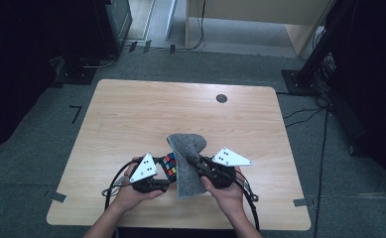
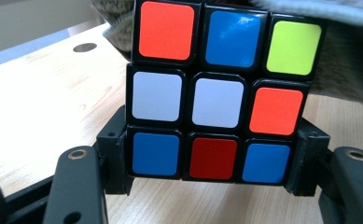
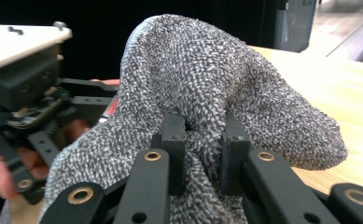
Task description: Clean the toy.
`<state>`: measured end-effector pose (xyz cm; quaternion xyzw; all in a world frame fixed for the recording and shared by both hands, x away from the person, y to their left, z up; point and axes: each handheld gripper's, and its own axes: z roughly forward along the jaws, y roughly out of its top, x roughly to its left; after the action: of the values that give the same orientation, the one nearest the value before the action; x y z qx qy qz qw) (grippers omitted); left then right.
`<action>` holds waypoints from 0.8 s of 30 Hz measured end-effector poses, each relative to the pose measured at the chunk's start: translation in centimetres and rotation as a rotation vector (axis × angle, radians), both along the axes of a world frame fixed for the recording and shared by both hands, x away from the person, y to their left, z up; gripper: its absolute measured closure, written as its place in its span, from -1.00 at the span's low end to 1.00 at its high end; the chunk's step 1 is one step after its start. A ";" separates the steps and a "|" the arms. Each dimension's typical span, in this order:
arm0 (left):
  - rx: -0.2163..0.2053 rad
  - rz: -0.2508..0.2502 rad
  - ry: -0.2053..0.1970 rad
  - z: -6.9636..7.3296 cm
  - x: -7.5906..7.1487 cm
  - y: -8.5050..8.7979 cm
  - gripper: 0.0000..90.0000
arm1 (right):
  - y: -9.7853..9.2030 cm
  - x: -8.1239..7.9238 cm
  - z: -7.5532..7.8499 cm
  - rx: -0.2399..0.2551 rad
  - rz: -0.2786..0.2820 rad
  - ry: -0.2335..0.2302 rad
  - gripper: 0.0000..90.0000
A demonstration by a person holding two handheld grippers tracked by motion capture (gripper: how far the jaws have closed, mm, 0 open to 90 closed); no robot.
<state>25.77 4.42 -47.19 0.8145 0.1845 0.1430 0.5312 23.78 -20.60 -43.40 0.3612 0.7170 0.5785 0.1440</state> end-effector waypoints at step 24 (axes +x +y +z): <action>0.003 0.025 -0.003 0.0 0.0 0.1 -0.24 | 0.0 0.4 -0.7 0.040 0.010 -0.019 0.68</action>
<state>25.80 4.48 -47.24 0.8127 0.1936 0.1514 0.5283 24.21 -20.56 -44.13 0.3548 0.7058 0.5968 0.1407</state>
